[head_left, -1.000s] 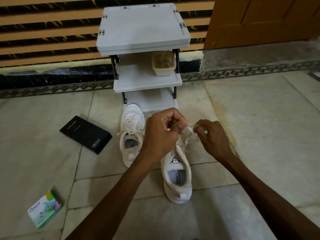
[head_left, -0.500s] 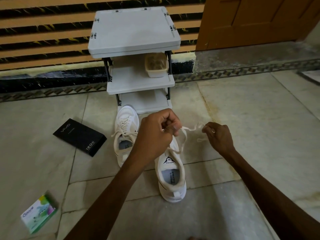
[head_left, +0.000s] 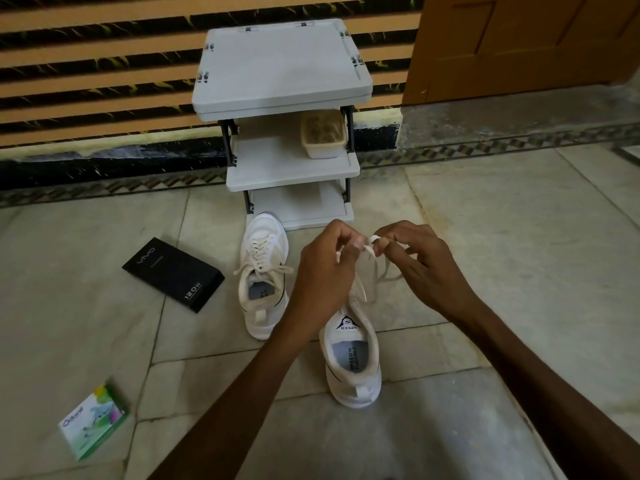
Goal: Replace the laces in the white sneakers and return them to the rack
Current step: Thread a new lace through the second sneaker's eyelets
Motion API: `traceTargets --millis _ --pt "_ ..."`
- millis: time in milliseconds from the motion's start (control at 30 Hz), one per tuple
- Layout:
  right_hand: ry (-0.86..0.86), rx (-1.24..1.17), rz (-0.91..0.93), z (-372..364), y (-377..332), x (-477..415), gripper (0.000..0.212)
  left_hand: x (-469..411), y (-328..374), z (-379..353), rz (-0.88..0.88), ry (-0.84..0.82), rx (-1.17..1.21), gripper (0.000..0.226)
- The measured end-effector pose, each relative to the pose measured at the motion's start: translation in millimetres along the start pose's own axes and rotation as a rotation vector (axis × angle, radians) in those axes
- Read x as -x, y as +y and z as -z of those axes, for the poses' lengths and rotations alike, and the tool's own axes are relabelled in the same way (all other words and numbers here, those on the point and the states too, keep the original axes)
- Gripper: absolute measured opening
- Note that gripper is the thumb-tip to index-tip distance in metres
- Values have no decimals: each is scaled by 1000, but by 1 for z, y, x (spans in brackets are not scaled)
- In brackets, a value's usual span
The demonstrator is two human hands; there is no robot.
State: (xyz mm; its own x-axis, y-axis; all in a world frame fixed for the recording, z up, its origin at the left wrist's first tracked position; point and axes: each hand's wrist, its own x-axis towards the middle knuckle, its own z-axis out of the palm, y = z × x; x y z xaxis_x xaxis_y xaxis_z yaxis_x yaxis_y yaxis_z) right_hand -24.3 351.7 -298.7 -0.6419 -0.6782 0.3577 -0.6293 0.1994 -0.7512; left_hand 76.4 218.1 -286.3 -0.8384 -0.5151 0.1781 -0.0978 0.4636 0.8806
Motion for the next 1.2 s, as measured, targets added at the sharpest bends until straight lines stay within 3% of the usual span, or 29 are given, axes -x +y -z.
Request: traceTargets --millis 233,367,933,1033,1133,1200 --pt "-13 85 54 -1 -4 0 19 -2 -2 1 60 -23 179 20" --pt "-20 104 63 -1 -3 1 19 -2 -2 3 37 -50 147 17" --pt "-224 -135 -199 4 -5 -1 20 -7 -4 16 104 -99 156 13" --pt "-242 -65 -153 2 -5 -2 17 -6 -2 12 79 -105 125 16" --pt "-246 15 -78 -1 -9 -3 28 -6 1 8 64 -97 99 20" --pt "-237 27 -21 -2 -10 -4 20 -7 2 7 58 -83 84 22"
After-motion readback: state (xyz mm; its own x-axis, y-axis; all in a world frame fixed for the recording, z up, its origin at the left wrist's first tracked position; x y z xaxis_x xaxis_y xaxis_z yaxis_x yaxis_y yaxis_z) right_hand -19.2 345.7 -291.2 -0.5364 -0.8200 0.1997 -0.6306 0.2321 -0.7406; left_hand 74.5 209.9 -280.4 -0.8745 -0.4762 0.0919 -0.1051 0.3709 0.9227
